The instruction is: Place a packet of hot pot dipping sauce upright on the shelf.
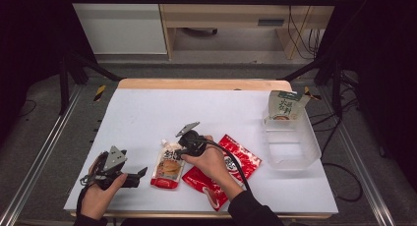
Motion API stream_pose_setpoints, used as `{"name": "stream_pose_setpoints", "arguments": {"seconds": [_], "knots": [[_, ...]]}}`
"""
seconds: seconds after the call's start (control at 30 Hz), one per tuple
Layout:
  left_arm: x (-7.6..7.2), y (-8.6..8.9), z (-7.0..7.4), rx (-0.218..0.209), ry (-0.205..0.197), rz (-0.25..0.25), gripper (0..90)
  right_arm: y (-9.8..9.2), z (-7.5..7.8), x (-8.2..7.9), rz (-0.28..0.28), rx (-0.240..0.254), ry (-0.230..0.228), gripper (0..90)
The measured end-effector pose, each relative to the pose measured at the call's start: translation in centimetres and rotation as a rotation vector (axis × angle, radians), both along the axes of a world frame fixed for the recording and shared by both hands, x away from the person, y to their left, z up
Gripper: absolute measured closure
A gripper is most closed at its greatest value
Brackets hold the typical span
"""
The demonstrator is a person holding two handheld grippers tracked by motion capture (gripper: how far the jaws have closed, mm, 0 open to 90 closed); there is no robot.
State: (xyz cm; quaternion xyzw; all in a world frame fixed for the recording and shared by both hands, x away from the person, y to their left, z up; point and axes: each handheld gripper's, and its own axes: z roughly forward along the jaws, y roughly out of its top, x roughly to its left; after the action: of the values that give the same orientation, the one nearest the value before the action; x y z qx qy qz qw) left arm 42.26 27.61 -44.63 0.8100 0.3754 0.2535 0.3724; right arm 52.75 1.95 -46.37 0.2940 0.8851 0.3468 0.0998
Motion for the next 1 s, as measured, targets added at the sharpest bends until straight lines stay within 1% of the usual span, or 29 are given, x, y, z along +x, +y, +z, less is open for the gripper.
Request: {"name": "stream_pose_setpoints", "arguments": {"seconds": [0.07,0.13,0.17,0.3,0.47,0.6,0.67,0.7,0.77,0.87,1.0], "knots": [[0.0,0.0,0.0,0.001,0.001,-0.001,5.1,0.0,-0.2,0.1,-0.003,-0.001,0.013,57.6],[0.0,0.0,0.0,0.001,0.001,-0.002,5.1,0.0,-0.4,0.2,-0.005,-0.002,0.016,58.1],[0.0,0.0,0.0,0.001,0.001,-0.003,5.1,0.0,-0.5,0.2,-0.003,-0.006,0.026,58.3],[0.0,-0.1,0.0,0.003,0.001,-0.006,5.1,0.0,-0.7,0.2,-0.012,0.003,0.039,60.1],[0.0,-0.1,0.0,0.004,0.001,-0.008,5.1,0.2,-0.7,-0.1,-0.011,0.001,0.035,66.4],[0.0,0.0,0.1,0.001,-0.003,-0.006,5.1,0.2,-0.7,-0.4,-0.014,0.000,0.033,77.0],[0.0,0.0,0.1,0.000,-0.002,-0.005,5.1,0.4,-0.6,-0.7,-0.012,-0.003,0.020,82.7],[0.0,0.0,0.1,0.001,-0.002,-0.006,5.1,0.4,-0.6,-0.8,-0.003,0.004,0.012,85.4],[0.0,0.0,0.1,0.001,-0.003,-0.006,5.1,0.5,-0.5,-1.0,0.001,-0.006,0.001,86.9],[0.0,0.0,0.1,0.000,-0.004,-0.007,5.1,0.5,-0.2,-1.0,0.011,0.002,-0.006,87.9],[0.0,0.0,0.1,-0.001,-0.005,-0.009,5.1,0.3,0.9,-1.2,0.023,0.012,-0.035,88.6]]}}
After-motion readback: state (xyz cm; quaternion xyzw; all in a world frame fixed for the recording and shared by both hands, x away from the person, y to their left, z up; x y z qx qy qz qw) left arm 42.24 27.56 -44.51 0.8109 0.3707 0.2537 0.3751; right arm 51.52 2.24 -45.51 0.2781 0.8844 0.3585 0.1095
